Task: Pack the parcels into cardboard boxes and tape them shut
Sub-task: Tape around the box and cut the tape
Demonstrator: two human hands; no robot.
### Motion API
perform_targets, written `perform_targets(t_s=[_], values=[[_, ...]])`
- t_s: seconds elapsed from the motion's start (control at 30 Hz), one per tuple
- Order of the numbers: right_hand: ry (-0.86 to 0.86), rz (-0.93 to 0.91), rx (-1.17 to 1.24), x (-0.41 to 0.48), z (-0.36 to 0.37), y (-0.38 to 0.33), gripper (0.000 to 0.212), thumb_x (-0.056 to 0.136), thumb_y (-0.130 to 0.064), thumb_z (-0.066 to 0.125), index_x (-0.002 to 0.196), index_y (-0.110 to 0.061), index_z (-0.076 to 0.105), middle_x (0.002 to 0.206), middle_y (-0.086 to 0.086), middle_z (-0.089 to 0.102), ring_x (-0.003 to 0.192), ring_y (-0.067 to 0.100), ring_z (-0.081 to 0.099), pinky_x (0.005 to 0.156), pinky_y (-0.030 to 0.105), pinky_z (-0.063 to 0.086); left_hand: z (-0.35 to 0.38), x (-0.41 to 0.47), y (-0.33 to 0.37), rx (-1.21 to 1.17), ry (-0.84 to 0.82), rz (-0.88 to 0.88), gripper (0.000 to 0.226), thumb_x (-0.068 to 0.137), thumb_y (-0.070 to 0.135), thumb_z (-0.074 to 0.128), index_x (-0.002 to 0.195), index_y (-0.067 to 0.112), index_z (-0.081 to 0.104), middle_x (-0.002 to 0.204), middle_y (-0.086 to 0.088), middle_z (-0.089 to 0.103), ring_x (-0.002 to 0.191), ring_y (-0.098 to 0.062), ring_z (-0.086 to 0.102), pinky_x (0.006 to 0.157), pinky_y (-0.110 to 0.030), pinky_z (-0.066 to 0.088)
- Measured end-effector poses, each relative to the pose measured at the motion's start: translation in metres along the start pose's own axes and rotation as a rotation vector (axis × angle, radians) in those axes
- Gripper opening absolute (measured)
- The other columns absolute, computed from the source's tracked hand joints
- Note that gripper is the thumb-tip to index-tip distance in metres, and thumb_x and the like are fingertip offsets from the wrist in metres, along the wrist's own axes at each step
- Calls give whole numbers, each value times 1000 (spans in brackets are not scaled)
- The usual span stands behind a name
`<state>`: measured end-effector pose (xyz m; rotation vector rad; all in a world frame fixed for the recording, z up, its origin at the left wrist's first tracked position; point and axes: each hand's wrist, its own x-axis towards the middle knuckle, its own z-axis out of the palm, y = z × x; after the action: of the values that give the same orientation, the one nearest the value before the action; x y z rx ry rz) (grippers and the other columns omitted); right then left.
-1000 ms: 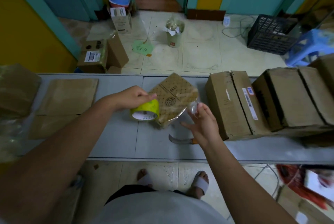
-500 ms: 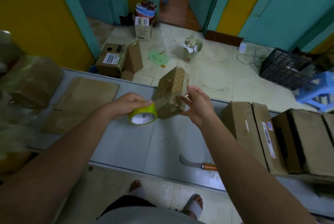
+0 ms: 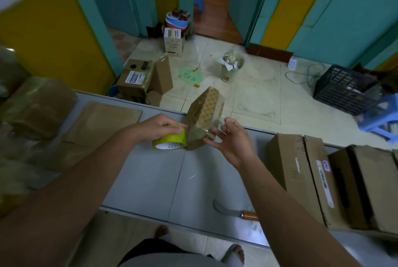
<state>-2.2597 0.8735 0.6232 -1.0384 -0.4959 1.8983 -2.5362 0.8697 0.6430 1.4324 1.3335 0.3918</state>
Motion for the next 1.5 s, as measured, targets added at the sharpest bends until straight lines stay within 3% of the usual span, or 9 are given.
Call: perform_targets(t_s=[0.33,0.6,0.73,0.8,0.83,1.03,1.2,1.37,1.5], values=[[79,-23,82,13,-4,34,16,111,-14,45,100,-9,55,98,20,66,85,31,66,88,64,58,-43,23,36,330,-141,-20,29,108,7,54,83,-9,59,103,12,76,75,15,64,64,-8,43],[163,-32,171,24,-14,42,27,110,-13,45,84,-13,53,68,5,56,61,18,53,90,60,58,-48,64,47,480,-265,5,34,102,17,64,73,2,55,153,3,55,140,6,39,104,-20,46],[211,-81,100,28,-15,35,27,109,-10,47,82,-13,51,67,6,49,57,19,51,84,54,56,-28,68,35,430,-286,-37,36,90,36,66,60,24,51,90,12,56,100,-8,62,78,-21,44],[210,-108,14,27,-13,29,27,108,-9,48,82,-11,52,68,9,51,58,23,51,79,50,55,-22,65,24,369,-235,-9,40,95,22,67,59,22,50,115,0,40,103,-6,71,67,-14,42],[194,-122,-30,26,-10,25,26,108,-8,49,82,-11,52,68,10,53,60,25,51,76,48,56,-21,63,18,340,-209,7,40,95,21,67,58,23,51,90,7,79,101,-1,70,66,-16,42],[72,-213,-373,5,20,-3,18,107,-8,51,89,-11,52,66,8,58,58,23,54,66,39,54,-1,24,3,80,-232,12,25,77,49,61,61,29,60,64,7,49,64,-9,49,61,-28,37],[19,-143,-497,-10,26,-6,23,105,-3,51,84,-12,55,58,-1,55,50,16,51,57,33,49,28,-1,-23,-81,-184,-78,29,81,35,66,103,23,81,114,9,78,104,-11,71,87,-23,52],[112,-234,-669,-6,17,-11,24,103,-4,54,82,-12,60,59,-4,50,53,11,43,51,26,36,26,-16,-28,-182,-134,-47,47,104,-1,51,86,27,84,120,29,72,100,6,69,83,-14,50],[66,-291,-806,-5,10,-11,22,104,-11,57,83,-16,64,65,-8,55,61,10,47,58,24,39,21,-26,-23,-198,-153,70,41,94,21,52,88,48,82,144,9,65,126,-15,64,99,-32,50]])
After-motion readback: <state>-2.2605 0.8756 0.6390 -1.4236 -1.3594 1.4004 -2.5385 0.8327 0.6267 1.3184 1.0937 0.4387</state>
